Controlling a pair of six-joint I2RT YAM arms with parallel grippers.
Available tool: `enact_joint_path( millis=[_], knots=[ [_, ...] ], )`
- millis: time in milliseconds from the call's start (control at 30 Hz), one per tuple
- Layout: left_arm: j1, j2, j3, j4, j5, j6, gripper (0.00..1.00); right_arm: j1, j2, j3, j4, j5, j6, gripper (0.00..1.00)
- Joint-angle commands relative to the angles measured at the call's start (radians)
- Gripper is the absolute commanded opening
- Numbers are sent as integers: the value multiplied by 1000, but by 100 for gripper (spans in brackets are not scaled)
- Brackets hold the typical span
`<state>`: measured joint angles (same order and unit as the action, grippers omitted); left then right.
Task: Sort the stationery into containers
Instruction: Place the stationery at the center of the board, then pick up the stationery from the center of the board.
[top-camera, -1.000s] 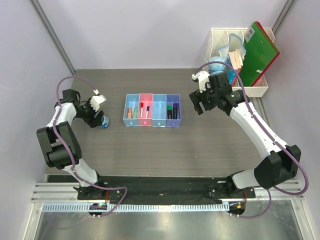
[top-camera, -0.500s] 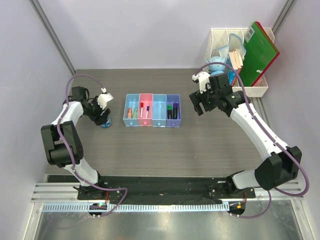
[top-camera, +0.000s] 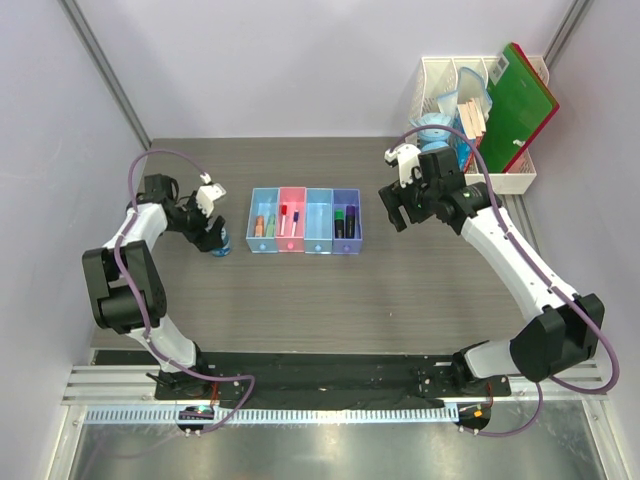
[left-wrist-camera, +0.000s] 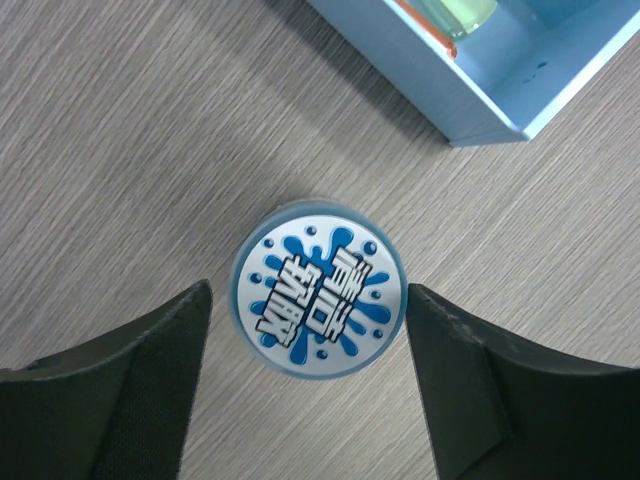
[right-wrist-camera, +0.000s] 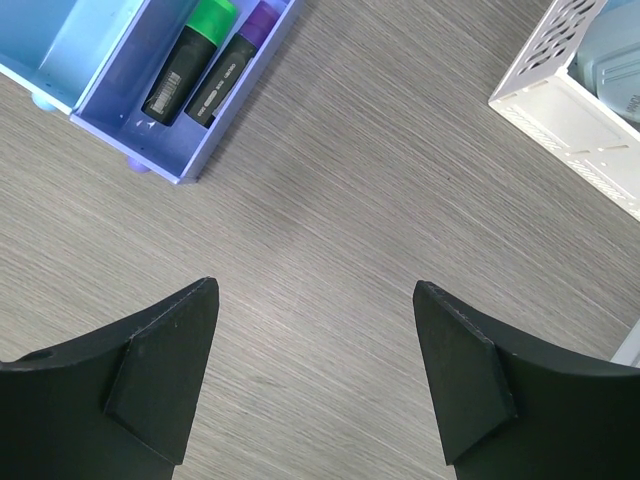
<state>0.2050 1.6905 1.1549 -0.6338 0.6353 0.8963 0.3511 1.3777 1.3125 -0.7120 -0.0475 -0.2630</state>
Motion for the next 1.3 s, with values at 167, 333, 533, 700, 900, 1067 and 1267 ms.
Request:
enact_joint_path(
  millis=[167, 333, 533, 700, 900, 1067, 1267],
  knots=[
    [8, 28, 28, 19, 72, -65, 86, -9, -46, 1, 31, -14, 7, 84],
    [13, 57, 65, -10, 122, -71, 80, -11, -51, -4, 32, -17, 7, 84],
    [14, 84, 74, -14, 147, -77, 63, -14, -63, -12, 36, -15, 7, 84],
    [14, 75, 66, -14, 119, -77, 41, -15, -62, -9, 37, -14, 8, 84],
    [14, 8, 94, -30, 61, -117, 11, -17, -52, -7, 40, 8, -8, 84],
    [-4, -74, 158, -43, 35, -189, 0, -18, -14, -13, 48, 40, -22, 87],
    [-84, -166, 258, -41, 23, -341, 0, -24, 24, -36, 71, 81, -35, 95]
  ],
)
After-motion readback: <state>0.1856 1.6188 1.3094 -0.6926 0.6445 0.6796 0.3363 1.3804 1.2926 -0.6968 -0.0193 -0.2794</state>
